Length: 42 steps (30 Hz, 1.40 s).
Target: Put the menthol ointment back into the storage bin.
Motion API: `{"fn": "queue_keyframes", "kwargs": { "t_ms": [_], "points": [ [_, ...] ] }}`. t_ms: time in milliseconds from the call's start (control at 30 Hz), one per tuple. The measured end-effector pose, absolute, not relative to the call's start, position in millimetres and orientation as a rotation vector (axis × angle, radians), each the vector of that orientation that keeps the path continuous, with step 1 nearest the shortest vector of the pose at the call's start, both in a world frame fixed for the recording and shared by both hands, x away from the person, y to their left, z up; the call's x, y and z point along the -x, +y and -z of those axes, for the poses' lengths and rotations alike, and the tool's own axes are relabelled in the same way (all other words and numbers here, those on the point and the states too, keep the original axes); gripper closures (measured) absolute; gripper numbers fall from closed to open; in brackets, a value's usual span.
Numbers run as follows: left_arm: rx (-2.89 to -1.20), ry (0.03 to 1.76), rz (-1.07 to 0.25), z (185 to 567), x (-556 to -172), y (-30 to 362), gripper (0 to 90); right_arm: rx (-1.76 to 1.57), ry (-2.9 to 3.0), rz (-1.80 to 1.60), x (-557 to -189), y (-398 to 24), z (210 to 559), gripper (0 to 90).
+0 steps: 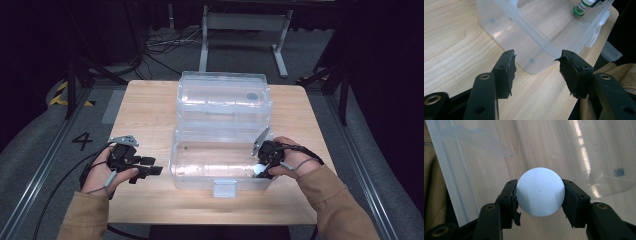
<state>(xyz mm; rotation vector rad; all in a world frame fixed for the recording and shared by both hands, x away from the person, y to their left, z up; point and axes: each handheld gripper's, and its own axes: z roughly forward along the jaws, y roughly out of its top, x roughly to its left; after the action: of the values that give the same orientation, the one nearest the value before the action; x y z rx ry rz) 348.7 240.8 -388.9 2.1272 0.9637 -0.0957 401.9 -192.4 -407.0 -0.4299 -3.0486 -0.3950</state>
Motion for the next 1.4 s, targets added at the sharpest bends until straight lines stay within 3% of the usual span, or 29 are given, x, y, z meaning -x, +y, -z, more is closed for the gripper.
{"fn": "queue_keyframes", "kwargs": {
  "t_ms": [1400],
  "points": [
    [-2.124,0.964,0.096,388.4,-351.3,241.7,46.7,0.529,-3.023,0.375,-402.4,-195.6,404.6,46.8]
  ]
}}
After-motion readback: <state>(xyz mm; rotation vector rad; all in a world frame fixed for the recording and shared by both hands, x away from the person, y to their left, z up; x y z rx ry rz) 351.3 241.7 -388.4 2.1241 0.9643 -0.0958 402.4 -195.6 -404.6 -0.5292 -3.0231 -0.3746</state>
